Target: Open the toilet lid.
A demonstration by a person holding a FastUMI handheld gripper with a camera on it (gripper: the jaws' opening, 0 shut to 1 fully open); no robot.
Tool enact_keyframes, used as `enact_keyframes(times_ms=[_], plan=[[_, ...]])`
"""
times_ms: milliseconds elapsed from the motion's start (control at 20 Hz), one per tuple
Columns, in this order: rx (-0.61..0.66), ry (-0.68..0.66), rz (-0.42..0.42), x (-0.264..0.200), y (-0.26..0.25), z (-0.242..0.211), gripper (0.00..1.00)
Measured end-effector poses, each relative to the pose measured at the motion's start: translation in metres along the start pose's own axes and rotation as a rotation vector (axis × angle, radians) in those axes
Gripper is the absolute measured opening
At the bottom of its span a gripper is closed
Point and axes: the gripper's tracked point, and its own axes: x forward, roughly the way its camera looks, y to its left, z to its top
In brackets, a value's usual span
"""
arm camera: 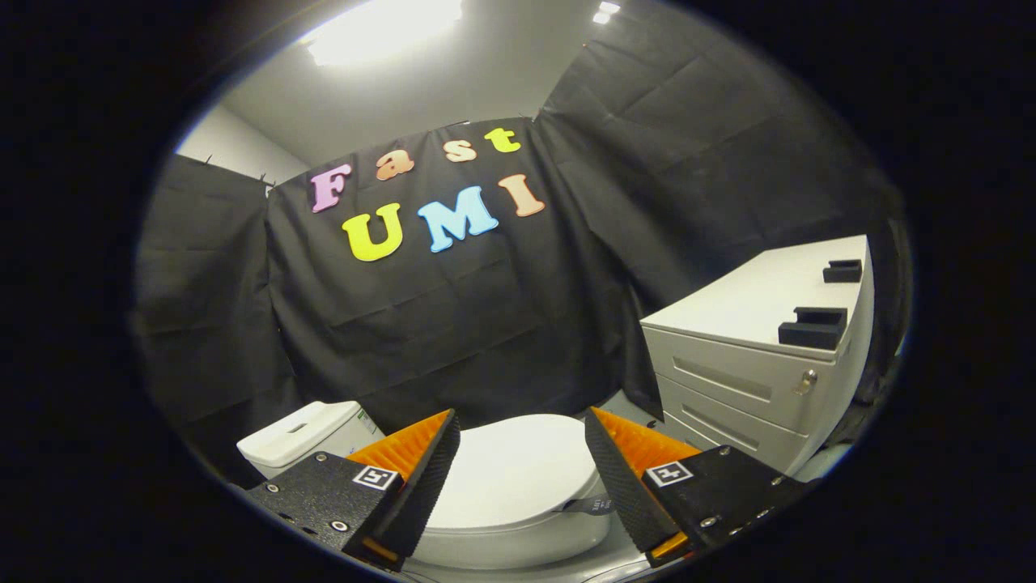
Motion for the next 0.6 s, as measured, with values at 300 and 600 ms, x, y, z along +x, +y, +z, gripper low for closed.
enact_keyframes(times_ms=[300, 600], plan=[[0.154, 0.064, -0.075, 0.027, -0.044, -0.047, 0.95], [0.306, 0.150, -0.120, 0.046, -0.069, -0.091, 0.95]])
